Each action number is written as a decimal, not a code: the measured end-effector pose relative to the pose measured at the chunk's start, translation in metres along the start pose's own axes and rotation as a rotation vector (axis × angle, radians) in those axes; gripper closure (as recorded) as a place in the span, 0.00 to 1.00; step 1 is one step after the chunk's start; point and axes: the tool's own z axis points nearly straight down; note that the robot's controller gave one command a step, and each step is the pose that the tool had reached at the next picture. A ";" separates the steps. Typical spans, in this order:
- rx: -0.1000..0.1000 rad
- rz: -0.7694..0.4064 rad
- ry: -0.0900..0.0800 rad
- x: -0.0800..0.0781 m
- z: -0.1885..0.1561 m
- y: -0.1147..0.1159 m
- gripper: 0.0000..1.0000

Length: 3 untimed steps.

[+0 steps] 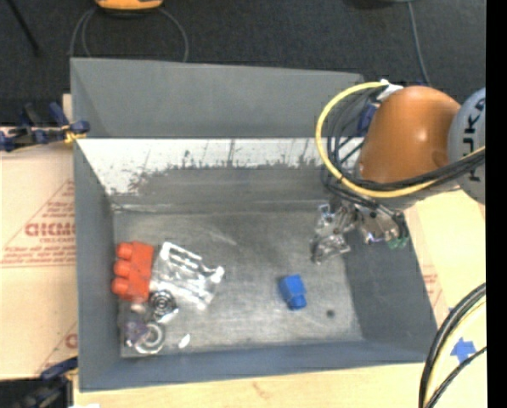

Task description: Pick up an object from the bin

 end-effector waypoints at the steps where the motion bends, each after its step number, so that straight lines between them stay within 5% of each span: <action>1: -0.006 0.000 0.005 0.001 0.003 0.003 0.00; 2: -0.012 -0.408 0.011 0.069 0.091 0.028 0.00; 3: -0.008 -0.408 0.007 0.067 0.089 0.027 1.00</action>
Offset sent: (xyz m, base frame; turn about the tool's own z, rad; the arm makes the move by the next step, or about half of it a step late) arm 0.0000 0.0000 0.0000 0.0000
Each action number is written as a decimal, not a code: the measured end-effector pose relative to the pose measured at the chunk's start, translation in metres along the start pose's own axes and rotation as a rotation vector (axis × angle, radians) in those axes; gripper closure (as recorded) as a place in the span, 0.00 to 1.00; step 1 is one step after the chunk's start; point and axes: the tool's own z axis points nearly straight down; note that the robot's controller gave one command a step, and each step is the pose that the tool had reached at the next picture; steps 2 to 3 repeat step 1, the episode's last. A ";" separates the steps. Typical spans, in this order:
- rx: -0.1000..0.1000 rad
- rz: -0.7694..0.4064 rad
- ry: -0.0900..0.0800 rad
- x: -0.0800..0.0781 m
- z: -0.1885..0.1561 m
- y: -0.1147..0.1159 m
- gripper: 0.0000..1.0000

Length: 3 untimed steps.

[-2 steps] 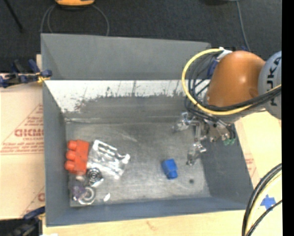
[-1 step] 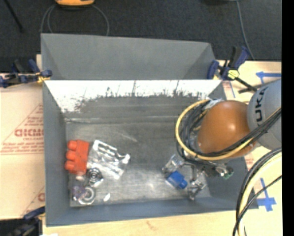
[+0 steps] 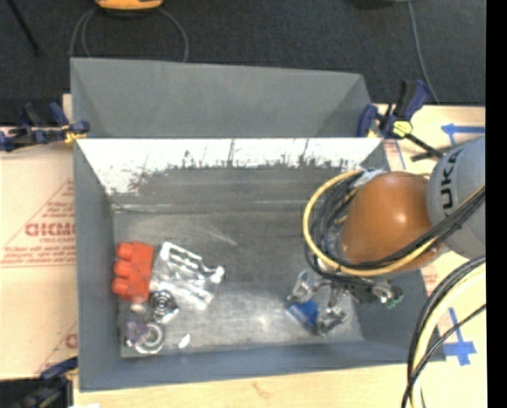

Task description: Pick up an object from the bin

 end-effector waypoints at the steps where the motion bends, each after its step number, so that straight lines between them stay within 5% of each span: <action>1: 0.007 -0.282 -0.003 0.006 -0.171 -0.024 1.00; 3: 0.007 -0.282 -0.003 0.006 -0.171 -0.024 1.00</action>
Offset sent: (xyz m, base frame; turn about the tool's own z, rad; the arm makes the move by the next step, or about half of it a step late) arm 0.0083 -0.0210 0.1672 -0.2848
